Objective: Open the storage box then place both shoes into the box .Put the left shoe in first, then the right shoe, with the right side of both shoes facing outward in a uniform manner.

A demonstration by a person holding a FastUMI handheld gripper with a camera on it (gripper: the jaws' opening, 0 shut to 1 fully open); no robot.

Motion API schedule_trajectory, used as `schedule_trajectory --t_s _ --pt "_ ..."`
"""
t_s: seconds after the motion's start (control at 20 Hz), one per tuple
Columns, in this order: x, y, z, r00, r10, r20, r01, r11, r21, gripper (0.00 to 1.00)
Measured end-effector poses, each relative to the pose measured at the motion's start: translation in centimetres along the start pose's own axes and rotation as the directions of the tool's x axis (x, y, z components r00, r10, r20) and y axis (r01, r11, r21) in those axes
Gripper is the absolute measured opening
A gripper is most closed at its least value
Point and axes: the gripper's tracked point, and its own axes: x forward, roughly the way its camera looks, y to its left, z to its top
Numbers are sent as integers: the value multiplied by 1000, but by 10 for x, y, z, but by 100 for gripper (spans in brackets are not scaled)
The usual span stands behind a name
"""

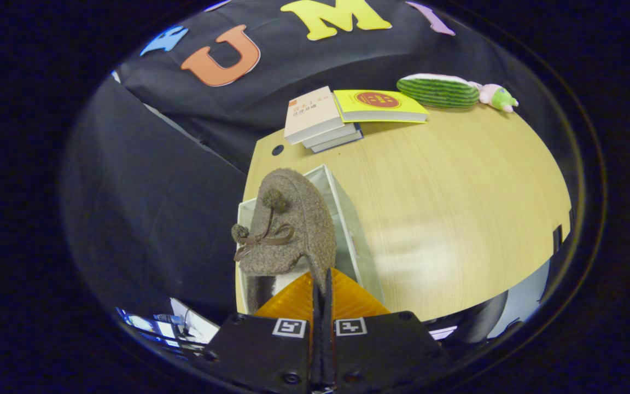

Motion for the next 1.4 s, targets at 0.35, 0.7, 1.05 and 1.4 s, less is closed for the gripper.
schedule_trajectory --t_s 0.35,0.7,1.05,1.4 --pt "8 13 1 996 88 3 -88 996 34 29" --pt "-13 9 20 978 80 191 -55 989 -134 77" --pt "-92 0 65 761 138 634 85 947 -308 80" --pt "-176 -18 30 511 209 834 201 914 -352 100"
